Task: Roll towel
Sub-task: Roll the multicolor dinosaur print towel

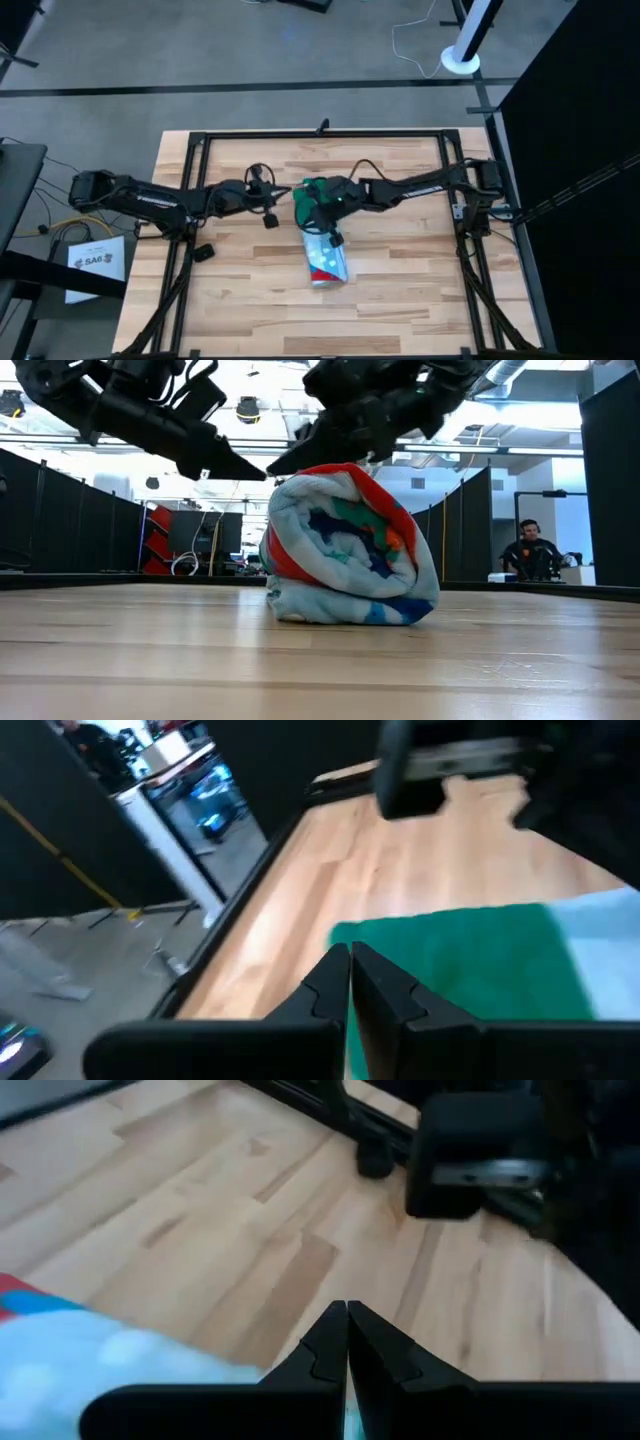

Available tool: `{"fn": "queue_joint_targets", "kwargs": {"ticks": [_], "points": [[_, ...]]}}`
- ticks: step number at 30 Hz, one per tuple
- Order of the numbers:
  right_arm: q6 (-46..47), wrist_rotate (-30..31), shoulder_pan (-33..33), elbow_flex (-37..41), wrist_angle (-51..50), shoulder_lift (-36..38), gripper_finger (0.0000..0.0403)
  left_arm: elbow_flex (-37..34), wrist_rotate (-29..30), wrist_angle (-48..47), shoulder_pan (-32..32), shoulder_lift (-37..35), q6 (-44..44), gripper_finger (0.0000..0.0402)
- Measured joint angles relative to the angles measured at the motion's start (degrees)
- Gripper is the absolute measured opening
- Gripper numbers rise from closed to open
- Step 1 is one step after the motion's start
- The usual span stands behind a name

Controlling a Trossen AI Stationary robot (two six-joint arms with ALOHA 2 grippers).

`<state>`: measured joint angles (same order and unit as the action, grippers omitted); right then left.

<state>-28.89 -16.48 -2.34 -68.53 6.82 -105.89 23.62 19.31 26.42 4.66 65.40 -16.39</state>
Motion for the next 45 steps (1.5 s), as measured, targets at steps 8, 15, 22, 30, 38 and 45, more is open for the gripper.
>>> {"fn": "queue_joint_targets", "kwargs": {"ticks": [8, 15, 22, 30, 38, 45], "points": [[12.8, 8.5, 8.0, 7.3, 7.7, 0.4, 0.0000, 2.7, -3.6, 11.4, -1.8, 15.4, -0.9, 0.0000], [21.1, 17.9, 12.5, 7.3, 8.1, -1.5, 0.0000, 12.1, -3.8, 8.8, 1.2, 31.6, -2.2, 0.0000], [31.4, 20.6, 16.3, 7.2, 12.0, -7.4, 0.0000, 16.3, -4.4, 5.1, 4.3, 39.2, 2.5, 0.0000], [37.8, 23.1, 19.4, 6.9, 16.3, -13.3, 0.0000, 16.1, -4.6, 2.9, 4.8, 39.2, 6.6, 0.0000], [34.9, 26.3, 21.3, 7.5, 4.8, -2.6, 0.0000, 16.0, -3.8, 2.0, 3.7, 39.2, 9.0, 0.0000], [29.0, 32.9, 16.2, 7.4, -1.3, 1.4, 0.0000, 16.0, -3.6, 1.9, 2.6, 39.2, 10.8, 0.0000]]}}
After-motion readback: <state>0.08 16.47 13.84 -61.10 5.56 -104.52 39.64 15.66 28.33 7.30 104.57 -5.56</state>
